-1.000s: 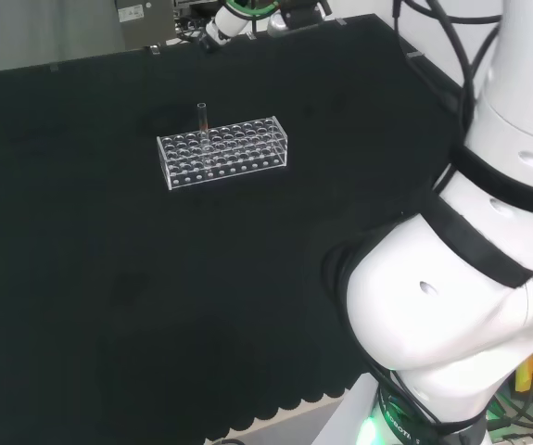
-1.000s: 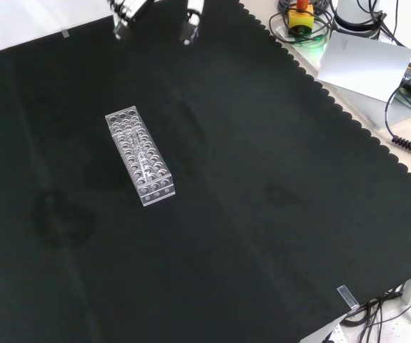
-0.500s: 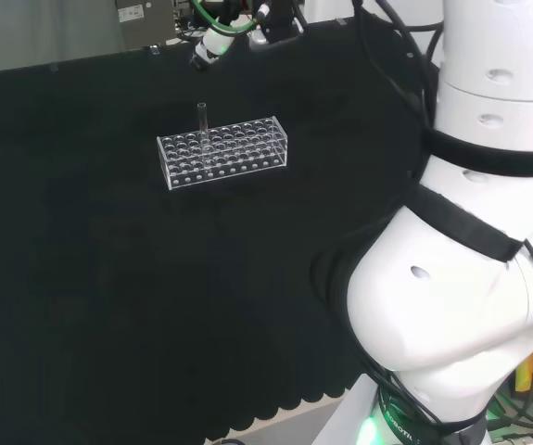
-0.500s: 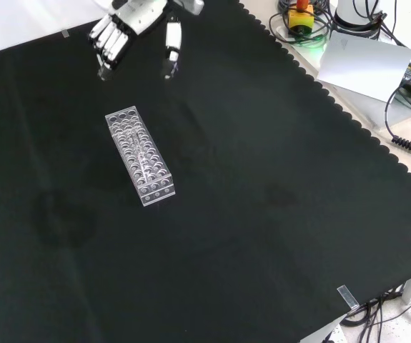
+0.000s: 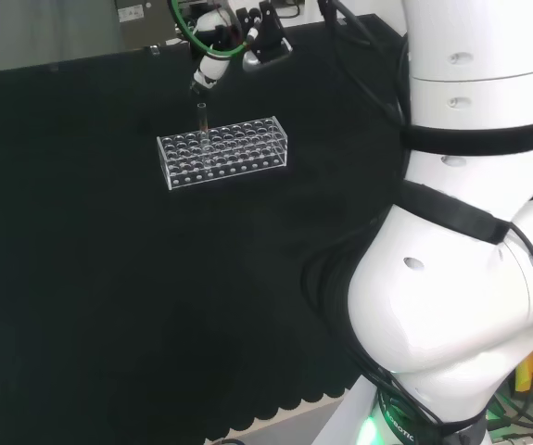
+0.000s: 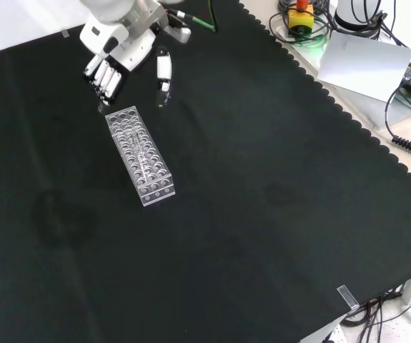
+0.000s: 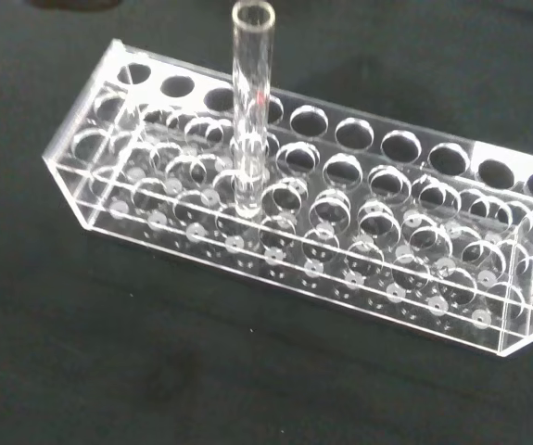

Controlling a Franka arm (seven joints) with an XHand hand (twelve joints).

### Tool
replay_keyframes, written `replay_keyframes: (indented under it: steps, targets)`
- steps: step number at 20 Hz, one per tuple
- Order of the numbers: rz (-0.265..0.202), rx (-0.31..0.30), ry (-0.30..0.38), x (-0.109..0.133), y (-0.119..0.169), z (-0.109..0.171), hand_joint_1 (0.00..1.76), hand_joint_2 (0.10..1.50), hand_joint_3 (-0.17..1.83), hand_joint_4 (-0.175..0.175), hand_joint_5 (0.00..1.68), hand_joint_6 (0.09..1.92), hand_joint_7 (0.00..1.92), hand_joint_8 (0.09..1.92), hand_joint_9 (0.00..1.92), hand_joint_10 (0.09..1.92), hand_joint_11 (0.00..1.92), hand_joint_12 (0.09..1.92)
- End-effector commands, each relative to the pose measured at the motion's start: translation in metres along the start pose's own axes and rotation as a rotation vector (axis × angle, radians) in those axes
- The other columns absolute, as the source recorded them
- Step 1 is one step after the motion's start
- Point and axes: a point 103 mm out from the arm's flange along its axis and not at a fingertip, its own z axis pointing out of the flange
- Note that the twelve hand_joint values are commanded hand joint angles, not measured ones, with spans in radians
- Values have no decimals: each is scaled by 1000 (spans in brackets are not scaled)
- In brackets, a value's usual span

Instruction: Pick up the test tube.

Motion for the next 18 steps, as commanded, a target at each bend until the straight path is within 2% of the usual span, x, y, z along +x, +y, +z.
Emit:
replay_keyframes:
  steps: [1,6,13,18]
  targets:
    - [-17,60,-64,3,20,27,668,853,250,-101,419,87,428,835,358,876,76,1589]
    - [-28,76,-87,5,32,41,684,844,270,-99,455,87,478,818,414,850,103,1575]
    - [-39,74,-81,0,37,46,705,832,296,-99,490,92,585,808,486,816,139,1556]
    - [-39,84,-127,9,52,55,726,815,323,-101,534,130,723,801,572,780,163,1543]
